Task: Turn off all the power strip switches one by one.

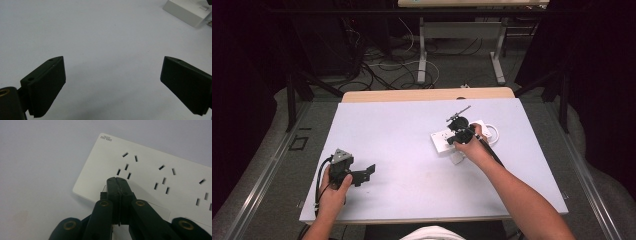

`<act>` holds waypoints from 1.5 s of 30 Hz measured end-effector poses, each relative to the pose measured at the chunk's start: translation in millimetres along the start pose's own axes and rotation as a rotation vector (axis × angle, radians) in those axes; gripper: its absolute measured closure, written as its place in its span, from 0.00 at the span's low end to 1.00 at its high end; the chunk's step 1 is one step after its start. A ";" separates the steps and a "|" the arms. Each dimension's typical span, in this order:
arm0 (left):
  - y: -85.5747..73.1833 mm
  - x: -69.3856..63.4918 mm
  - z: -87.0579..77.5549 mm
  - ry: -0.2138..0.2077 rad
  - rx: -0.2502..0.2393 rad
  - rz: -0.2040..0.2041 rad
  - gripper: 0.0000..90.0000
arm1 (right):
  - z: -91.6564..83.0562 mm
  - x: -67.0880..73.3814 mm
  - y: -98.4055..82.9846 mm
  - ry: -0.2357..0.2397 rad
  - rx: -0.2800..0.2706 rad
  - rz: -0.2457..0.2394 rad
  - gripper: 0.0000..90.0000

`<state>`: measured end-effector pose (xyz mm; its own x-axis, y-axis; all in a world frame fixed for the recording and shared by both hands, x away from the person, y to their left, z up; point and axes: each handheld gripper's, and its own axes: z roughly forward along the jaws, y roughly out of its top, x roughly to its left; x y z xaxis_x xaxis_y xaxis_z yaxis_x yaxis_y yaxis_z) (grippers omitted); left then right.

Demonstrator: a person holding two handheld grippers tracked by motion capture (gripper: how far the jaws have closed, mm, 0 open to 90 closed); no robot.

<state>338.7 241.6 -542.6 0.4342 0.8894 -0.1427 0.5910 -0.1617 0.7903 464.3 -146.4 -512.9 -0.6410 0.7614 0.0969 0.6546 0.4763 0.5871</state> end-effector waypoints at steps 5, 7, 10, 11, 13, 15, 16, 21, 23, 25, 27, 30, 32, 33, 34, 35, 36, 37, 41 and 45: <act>0.1 -0.6 -0.4 -0.003 0.001 0.004 0.07 | 0.8 3.7 2.2 -0.006 0.036 -0.019 1.00; 0.0 0.0 -0.5 -0.001 0.000 0.004 0.07 | 3.1 5.4 1.8 0.001 0.035 -0.012 1.00; 0.0 0.2 -1.0 0.000 -0.001 0.003 0.07 | 4.8 6.8 2.2 0.008 0.031 -0.013 1.00; 0.0 0.3 -1.0 0.000 -0.002 0.004 0.07 | 4.6 7.8 2.5 0.007 0.038 -0.006 1.00; -0.2 0.2 -0.7 0.000 -0.002 0.002 0.07 | 3.9 9.2 3.2 0.008 0.060 -0.002 1.00; -0.2 0.5 -0.9 -0.001 -0.003 0.004 0.07 | 5.6 9.3 2.5 0.002 0.048 -0.006 1.00; 0.0 0.6 -1.2 -0.001 0.000 0.003 0.07 | 5.7 9.2 2.6 0.006 0.047 -0.009 1.00; 0.0 0.4 -1.0 0.000 -0.001 0.004 0.07 | 5.8 9.3 2.6 0.001 0.048 -0.006 1.00; 0.1 0.4 -0.7 -0.001 -0.003 0.007 0.07 | 5.7 9.0 2.4 0.000 0.049 -0.011 1.00; 0.1 0.4 -0.7 0.000 -0.003 0.006 0.07 | 5.6 9.1 2.4 0.001 0.050 -0.010 1.00; 0.1 0.4 -0.7 0.000 -0.003 0.006 0.07 | 6.4 8.5 2.2 0.010 0.037 -0.020 1.00; 0.0 0.4 -0.7 0.000 -0.002 0.005 0.07 | 6.5 8.6 2.3 0.007 0.037 -0.023 1.00; 0.0 0.4 -0.7 0.000 -0.003 0.006 0.07 | 6.4 8.8 2.2 0.005 0.038 -0.023 1.00; 0.0 0.4 -0.7 0.000 -0.003 0.006 0.07 | 6.4 8.8 2.1 0.005 0.037 -0.023 1.00; 0.0 0.4 -0.8 -0.001 -0.003 0.006 0.07 | 6.5 8.8 2.1 0.005 0.036 -0.023 1.00; 0.0 0.4 -0.8 0.000 -0.003 0.006 0.07 | 6.5 8.8 2.1 0.005 0.037 -0.022 1.00; 0.0 0.4 -0.8 0.000 -0.003 0.006 0.07 | 6.0 9.0 2.3 -0.002 0.044 -0.023 1.00; 0.1 0.4 -0.8 0.000 -0.003 0.007 0.07 | 6.0 8.9 2.2 0.000 0.044 -0.021 1.00; 0.1 0.1 -0.7 -0.001 -0.003 0.008 0.07 | 9.1 8.7 0.7 0.010 0.025 -0.019 1.00; 0.0 0.2 -0.8 0.000 -0.003 0.007 0.07 | 8.6 10.2 0.1 0.005 0.045 -0.013 1.00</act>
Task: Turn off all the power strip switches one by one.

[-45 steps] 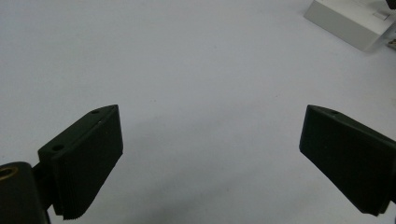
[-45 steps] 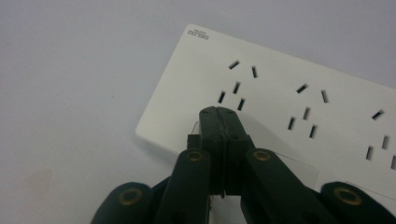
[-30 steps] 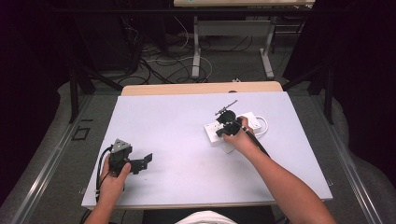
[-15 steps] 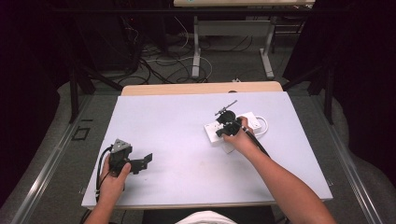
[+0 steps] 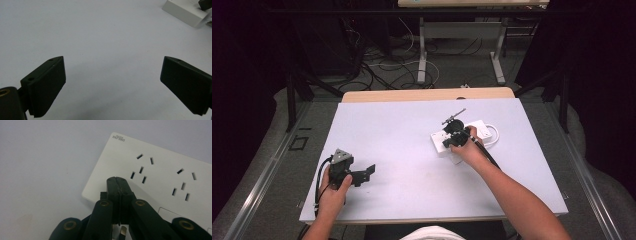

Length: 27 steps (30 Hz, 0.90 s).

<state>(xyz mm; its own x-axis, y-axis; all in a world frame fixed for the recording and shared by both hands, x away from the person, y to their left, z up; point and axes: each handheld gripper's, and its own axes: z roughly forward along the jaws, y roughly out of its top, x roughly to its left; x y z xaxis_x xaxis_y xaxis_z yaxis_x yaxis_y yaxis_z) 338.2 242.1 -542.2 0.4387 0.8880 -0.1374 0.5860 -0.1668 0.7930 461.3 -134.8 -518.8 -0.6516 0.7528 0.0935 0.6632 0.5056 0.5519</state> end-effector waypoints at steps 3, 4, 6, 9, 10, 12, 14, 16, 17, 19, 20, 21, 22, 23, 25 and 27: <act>-0.3 -0.1 0.0 0.000 -0.002 -0.003 0.07 | 0.4 0.0 -0.3 0.006 -0.007 0.012 1.00; -0.4 0.0 -0.1 0.000 -0.002 -0.005 0.07 | 1.0 0.0 -0.5 0.007 -0.016 0.012 1.00; -0.7 0.4 -0.1 0.001 -0.001 -0.006 0.07 | 0.3 -0.7 0.0 0.004 -0.004 0.000 1.00; -0.6 0.7 -1.5 -0.002 0.010 -0.007 0.07 | 0.3 -0.7 0.0 0.004 -0.007 0.000 1.00; -0.5 0.7 -1.6 -0.002 0.009 -0.007 0.07 | 0.6 -0.4 -0.3 0.009 -0.012 0.006 1.00; -0.4 0.6 -1.6 -0.001 0.007 -0.007 0.07 | -0.8 -0.7 0.5 0.009 0.007 0.003 1.00; -0.6 0.2 -1.0 0.002 0.002 -0.010 0.07 | 0.8 -0.5 -0.2 0.009 -0.016 0.000 1.00; -0.2 0.7 -0.8 -0.003 0.010 -0.008 0.07 | -0.6 0.1 0.2 0.002 0.003 0.001 1.00; -0.7 0.4 0.2 0.000 -0.002 -0.008 0.07 | -0.5 0.4 -0.2 0.002 -0.003 0.005 1.00; -1.0 0.4 0.1 0.000 0.002 -0.008 0.07 | -6.1 0.2 2.0 0.000 0.061 -0.010 0.99; -0.7 0.8 -0.5 -0.003 0.010 -0.007 0.07 | -3.6 1.8 0.4 0.002 0.003 0.012 0.99; -0.8 0.9 -0.5 -0.002 0.008 -0.008 0.07 | -2.4 1.4 -0.5 0.012 -0.041 -0.002 0.98; -0.8 0.9 -0.7 -0.003 0.009 -0.009 0.07 | -4.8 1.7 0.0 0.011 -0.027 -0.001 0.98; -0.8 0.8 -0.6 -0.003 0.007 -0.009 0.07 | -5.6 2.1 0.2 0.008 -0.032 -0.001 0.98; -0.7 0.9 -1.0 -0.003 0.011 -0.007 0.07 | -7.8 1.3 -0.2 0.008 -0.030 -0.006 0.97; -0.5 0.9 -1.3 -0.003 0.009 -0.008 0.07 | -10.9 2.6 0.4 -0.001 -0.009 0.015 0.97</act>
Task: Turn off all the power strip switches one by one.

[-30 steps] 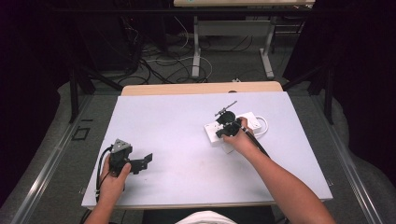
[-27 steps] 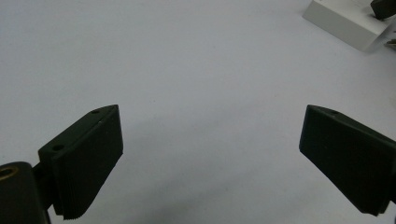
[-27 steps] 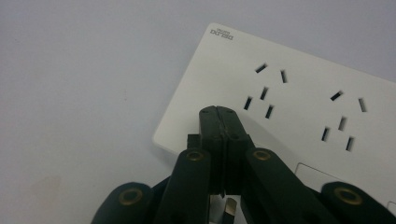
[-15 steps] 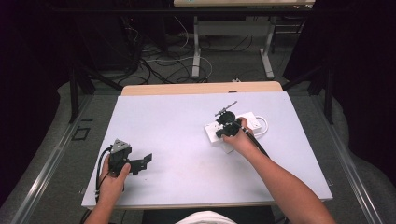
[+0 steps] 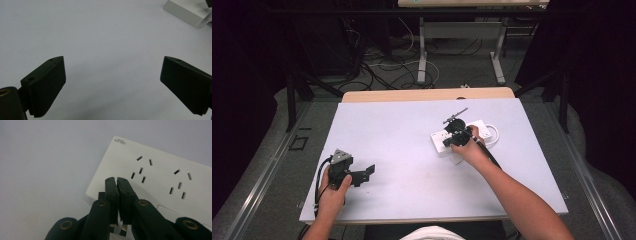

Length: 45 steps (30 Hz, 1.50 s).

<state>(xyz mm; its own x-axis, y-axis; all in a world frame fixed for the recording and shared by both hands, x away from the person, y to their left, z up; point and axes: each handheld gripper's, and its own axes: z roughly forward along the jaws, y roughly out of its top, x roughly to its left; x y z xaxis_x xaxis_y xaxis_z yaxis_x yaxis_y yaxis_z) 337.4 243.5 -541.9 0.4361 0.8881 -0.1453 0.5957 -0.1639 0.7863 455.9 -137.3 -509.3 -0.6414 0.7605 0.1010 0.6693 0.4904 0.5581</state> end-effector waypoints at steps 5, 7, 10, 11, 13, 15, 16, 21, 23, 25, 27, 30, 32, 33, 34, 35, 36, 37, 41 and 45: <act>0.0 -0.2 0.2 0.001 0.000 -0.001 0.07 | -5.5 -1.2 -1.4 0.009 -0.031 -0.016 0.93; -0.4 -1.0 1.3 0.001 -0.011 -0.009 0.07 | -9.0 -1.2 -1.5 0.009 -0.021 -0.020 0.91; -0.3 -0.7 0.7 -0.001 -0.003 -0.008 0.07 | -13.2 0.2 -2.4 -0.005 -0.032 -0.007 0.87; -0.2 -0.5 0.5 -0.001 -0.001 -0.006 0.07 | -14.6 0.1 -3.3 0.008 -0.034 -0.010 0.85; -0.5 -0.6 0.7 0.001 -0.006 -0.011 0.07 | -17.1 1.0 -4.6 0.003 -0.043 0.005 0.81; -0.8 -0.4 1.1 0.003 -0.009 -0.011 0.07 | -19.5 0.4 -7.1 -0.001 -0.056 -0.017 0.77; -0.8 -0.4 1.2 0.003 -0.009 -0.010 0.07 | -17.7 0.7 -9.0 0.005 -0.100 -0.007 0.75; -0.8 -0.5 0.8 0.005 -0.009 -0.012 0.07 | -27.5 1.6 -14.2 0.001 -0.100 -0.001 0.63; -0.4 -0.4 0.2 0.000 0.001 -0.009 0.07 | -30.5 2.0 -16.3 -0.001 -0.116 -0.015 0.59; -0.2 -0.5 0.3 0.000 -0.001 -0.005 0.07 | -34.1 3.6 -18.8 -0.002 -0.137 -0.020 0.55; -0.3 -0.5 0.3 0.000 -0.001 -0.005 0.07 | -37.7 5.0 -21.8 -0.004 -0.150 -0.024 0.48; -0.4 -0.4 0.0 0.001 0.000 -0.010 0.07 | -42.8 6.6 -27.9 -0.032 -0.172 -0.039 0.43; -0.7 -0.4 0.2 0.004 -0.006 -0.011 0.07 | -47.4 7.3 -33.3 -0.035 -0.180 -0.054 0.42; -0.9 -0.5 0.4 0.006 -0.010 -0.012 0.07 | -49.6 8.5 -36.2 -0.035 -0.188 -0.046 0.42; -0.9 -0.5 0.5 0.007 -0.010 -0.012 0.07 | -51.7 8.2 -39.1 -0.032 -0.199 -0.052 0.42; -0.7 -0.4 0.1 0.003 -0.004 -0.011 0.07 | -54.2 7.9 -41.7 -0.027 -0.206 -0.052 0.41; -0.5 -0.2 0.0 0.002 -0.001 -0.008 0.07 | -56.5 7.8 -44.5 -0.020 -0.217 -0.045 0.41; -0.5 -0.4 -0.2 0.003 0.000 -0.010 0.07 | -59.5 7.4 -47.0 -0.011 -0.218 -0.044 0.41; -0.2 -0.8 -0.3 0.003 -0.002 -0.009 0.07 | -68.0 7.0 -56.7 -0.013 -0.244 -0.027 0.37; -0.6 -1.4 0.6 0.007 -0.012 -0.008 0.07 | -74.8 6.0 -67.4 -0.034 -0.254 -0.006 0.29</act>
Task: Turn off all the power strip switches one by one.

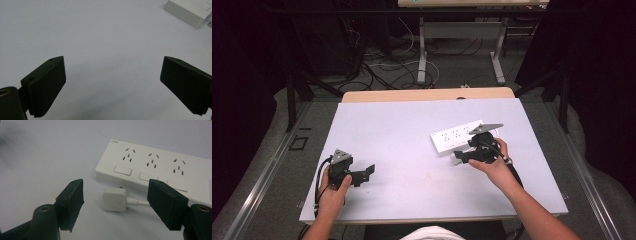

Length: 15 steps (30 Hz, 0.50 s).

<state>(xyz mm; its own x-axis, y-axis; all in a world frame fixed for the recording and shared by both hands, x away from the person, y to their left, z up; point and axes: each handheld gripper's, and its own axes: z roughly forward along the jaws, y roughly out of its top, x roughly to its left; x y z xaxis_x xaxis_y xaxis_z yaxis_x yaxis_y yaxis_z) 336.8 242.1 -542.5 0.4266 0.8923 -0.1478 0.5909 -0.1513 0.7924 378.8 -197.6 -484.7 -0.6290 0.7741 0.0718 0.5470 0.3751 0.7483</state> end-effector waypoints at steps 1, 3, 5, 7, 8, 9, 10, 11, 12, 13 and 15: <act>0.0 0.0 -0.1 -0.001 0.000 -0.001 0.07 | -1.7 -0.1 -2.2 -0.011 -0.006 -0.004 0.27; 0.1 0.0 -0.5 0.000 0.002 0.001 0.07 | -5.1 -0.2 -7.1 -0.030 -0.005 -0.012 0.22; 0.0 0.1 -1.0 0.001 0.002 -0.003 0.07 | -8.1 -1.9 -13.4 -0.048 -0.017 -0.027 0.18; 0.0 0.6 -1.6 0.000 0.007 -0.004 0.07 | -11.6 -4.7 -20.5 -0.054 -0.026 -0.023 0.17; 0.0 0.5 -1.8 0.000 0.006 -0.006 0.07 | -13.6 -6.0 -24.3 -0.057 -0.033 -0.015 0.17; 0.0 0.6 -1.8 0.000 0.004 -0.007 0.07 | -15.2 -6.9 -28.2 -0.068 -0.040 -0.006 0.17; 0.0 0.7 -1.8 0.000 0.002 -0.006 0.07 | -17.2 -8.8 -32.0 -0.074 -0.039 -0.007 0.17; 0.0 0.7 -1.8 0.000 0.002 -0.007 0.07 | -18.7 -10.4 -36.0 -0.079 -0.039 0.003 0.17; 0.0 0.6 -1.8 0.000 0.002 -0.007 0.07 | -19.7 -12.9 -40.1 -0.070 -0.044 0.010 0.17; 0.0 0.6 -1.8 0.001 0.003 -0.007 0.07 | -21.1 -14.7 -44.4 -0.077 -0.049 0.030 0.16; -0.1 0.1 -1.4 0.002 -0.002 -0.008 0.07 | -23.5 -19.2 -53.2 -0.091 -0.059 0.054 0.15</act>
<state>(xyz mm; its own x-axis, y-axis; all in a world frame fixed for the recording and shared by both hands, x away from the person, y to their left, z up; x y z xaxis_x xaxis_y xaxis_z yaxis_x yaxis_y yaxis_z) 335.9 242.9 -541.8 0.4205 0.8942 -0.1535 0.5934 -0.1430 0.7921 348.8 -244.5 -510.4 -0.5450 0.8366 0.0552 0.5438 0.3026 0.7828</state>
